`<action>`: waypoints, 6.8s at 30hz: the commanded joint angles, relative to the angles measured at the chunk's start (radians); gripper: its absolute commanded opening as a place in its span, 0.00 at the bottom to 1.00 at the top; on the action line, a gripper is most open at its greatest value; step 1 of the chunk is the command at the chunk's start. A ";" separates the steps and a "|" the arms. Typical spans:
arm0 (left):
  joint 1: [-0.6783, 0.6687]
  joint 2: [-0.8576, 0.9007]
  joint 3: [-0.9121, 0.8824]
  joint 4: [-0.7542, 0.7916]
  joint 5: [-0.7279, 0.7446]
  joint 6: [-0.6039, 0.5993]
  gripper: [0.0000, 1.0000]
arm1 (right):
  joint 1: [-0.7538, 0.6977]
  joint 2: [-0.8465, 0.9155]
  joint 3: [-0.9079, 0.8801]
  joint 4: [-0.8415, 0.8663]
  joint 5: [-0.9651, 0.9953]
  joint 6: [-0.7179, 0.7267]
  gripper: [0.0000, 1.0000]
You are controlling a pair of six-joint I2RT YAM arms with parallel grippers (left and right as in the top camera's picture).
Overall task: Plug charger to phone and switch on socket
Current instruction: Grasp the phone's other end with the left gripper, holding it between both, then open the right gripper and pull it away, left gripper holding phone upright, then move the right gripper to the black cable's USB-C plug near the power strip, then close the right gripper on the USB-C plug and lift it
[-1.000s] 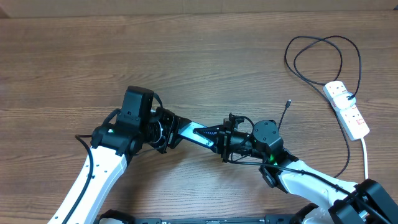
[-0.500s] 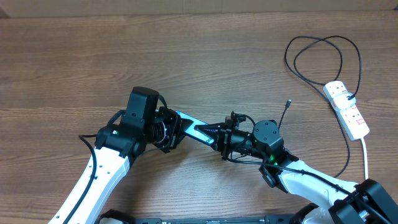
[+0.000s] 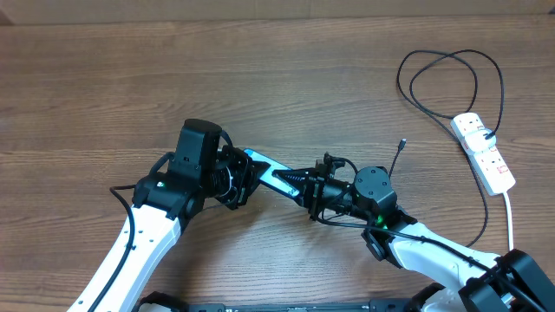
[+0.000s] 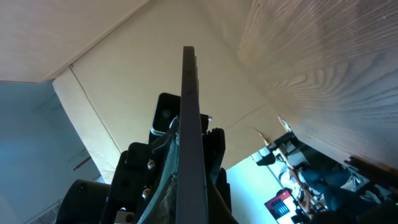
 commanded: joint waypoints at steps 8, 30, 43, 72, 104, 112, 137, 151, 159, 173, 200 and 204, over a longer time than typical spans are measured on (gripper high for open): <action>-0.004 0.006 0.003 0.055 -0.019 -0.026 0.04 | 0.013 -0.009 0.017 0.002 -0.044 0.138 0.16; 0.108 0.006 0.003 0.053 -0.021 0.296 0.04 | 0.013 -0.009 0.017 -0.013 -0.044 0.114 0.72; 0.360 0.056 0.003 0.015 0.416 0.671 0.04 | 0.013 -0.009 0.017 -0.200 0.015 -0.277 1.00; 0.360 0.295 0.003 0.012 0.789 1.069 0.04 | -0.214 -0.088 0.027 -0.446 0.270 -1.290 1.00; 0.360 0.295 0.003 -0.011 0.738 1.068 0.04 | -0.568 0.150 0.429 -1.165 0.726 -1.625 0.78; 0.360 0.295 0.003 -0.010 0.737 1.068 0.04 | -0.568 0.257 0.429 -1.114 0.732 -1.633 0.63; 0.360 0.295 0.003 -0.010 0.737 1.067 0.04 | -0.544 0.396 0.430 -1.152 0.468 -1.738 0.04; 0.360 0.295 0.003 -0.010 0.721 1.068 0.04 | -0.336 0.396 0.429 -1.280 0.600 -1.674 0.18; 0.360 0.295 0.003 -0.010 0.719 1.068 0.04 | -0.326 0.396 0.428 -1.321 0.628 -1.658 0.20; 0.360 0.295 0.003 -0.011 0.719 1.067 0.04 | -0.326 0.396 0.428 -1.394 0.629 -1.658 0.79; 0.360 0.295 0.003 -0.011 0.719 1.049 0.04 | -0.326 0.396 0.428 -1.412 0.434 -1.658 0.72; 0.360 0.295 0.003 -0.011 0.719 1.049 0.04 | -0.326 0.396 0.428 -1.415 0.434 -1.658 0.62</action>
